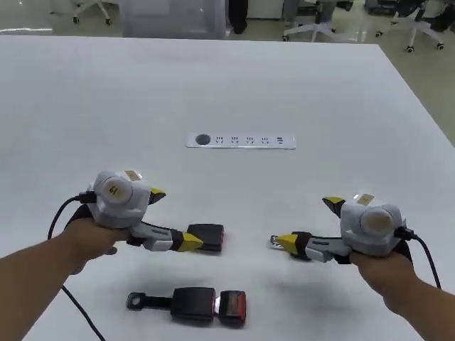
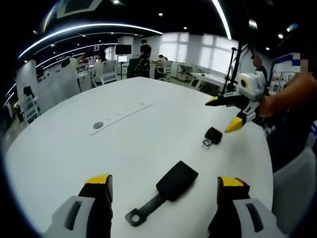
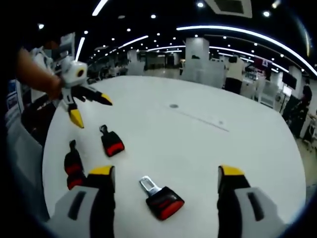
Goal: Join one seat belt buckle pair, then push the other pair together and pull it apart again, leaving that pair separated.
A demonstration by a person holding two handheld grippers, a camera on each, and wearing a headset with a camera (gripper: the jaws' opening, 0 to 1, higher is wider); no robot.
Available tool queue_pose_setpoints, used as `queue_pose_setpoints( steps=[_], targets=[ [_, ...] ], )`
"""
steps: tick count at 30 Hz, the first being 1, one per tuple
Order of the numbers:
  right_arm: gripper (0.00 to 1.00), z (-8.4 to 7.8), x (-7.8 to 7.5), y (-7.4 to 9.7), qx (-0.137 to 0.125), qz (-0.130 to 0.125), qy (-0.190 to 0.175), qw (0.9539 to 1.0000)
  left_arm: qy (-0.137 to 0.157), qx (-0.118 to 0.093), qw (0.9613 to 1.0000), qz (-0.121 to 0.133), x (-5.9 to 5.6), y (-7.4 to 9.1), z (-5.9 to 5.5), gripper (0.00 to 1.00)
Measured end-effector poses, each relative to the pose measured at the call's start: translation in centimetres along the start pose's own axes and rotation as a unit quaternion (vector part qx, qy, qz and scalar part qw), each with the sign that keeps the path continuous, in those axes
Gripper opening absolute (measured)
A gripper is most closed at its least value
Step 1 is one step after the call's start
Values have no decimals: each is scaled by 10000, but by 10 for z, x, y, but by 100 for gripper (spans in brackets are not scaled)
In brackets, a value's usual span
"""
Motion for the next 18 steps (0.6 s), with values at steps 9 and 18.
queue_pose_setpoints(
  steps=[9,18],
  targets=[
    [90,19,27,11,-283,-62,48,9996,306,-433,9976,454,-14,39,2,94],
    [93,33,56,27,-547,-60,75,9985,551,-625,9937,746,-37,73,-8,98]
  ],
)
Point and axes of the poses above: the centre of the closed fingertips' face, and the gripper's own axes: y roughly backward along the fingers, x roughly to its left, z roughly out of its top, the point moved 3 cm from there along y, roughly backward along the fingers, and after that the axes turned 2 degrees about -x, right-handed, at the moved point
